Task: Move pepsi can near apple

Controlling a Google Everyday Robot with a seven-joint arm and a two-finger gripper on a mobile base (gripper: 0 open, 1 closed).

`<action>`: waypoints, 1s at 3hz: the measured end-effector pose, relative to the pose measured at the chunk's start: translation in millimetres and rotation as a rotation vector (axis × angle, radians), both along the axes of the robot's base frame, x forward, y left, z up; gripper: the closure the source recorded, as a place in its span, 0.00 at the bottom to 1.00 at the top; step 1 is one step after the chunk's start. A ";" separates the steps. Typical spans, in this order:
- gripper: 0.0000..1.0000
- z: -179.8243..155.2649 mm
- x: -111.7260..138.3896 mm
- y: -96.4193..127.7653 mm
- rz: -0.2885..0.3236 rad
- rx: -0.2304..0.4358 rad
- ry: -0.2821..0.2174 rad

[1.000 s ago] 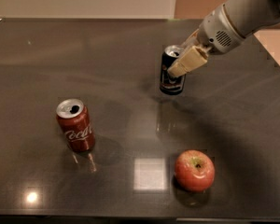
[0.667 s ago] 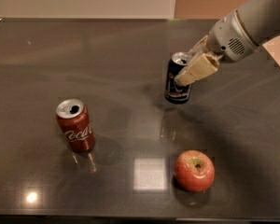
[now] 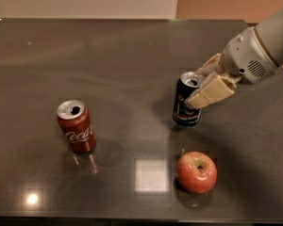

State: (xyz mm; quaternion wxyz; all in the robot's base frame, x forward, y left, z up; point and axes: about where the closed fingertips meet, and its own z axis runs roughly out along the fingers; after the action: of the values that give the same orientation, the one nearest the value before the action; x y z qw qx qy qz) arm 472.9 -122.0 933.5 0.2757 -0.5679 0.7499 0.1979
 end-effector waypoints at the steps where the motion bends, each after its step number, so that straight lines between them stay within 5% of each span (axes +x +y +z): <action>1: 1.00 -8.0 -20.3 -0.8 0.021 -0.010 0.001; 2: 1.00 -15.4 -35.7 2.3 0.050 -0.022 -0.018; 3: 0.84 -21.7 -45.9 3.2 0.068 -0.037 -0.030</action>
Offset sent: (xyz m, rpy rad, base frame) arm -0.0546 0.0022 -0.0256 -0.0356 -0.0397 0.0814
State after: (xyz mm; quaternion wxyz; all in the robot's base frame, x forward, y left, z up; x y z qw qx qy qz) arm 427.0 -118.8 911.8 0.2694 -0.6010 0.7295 0.1846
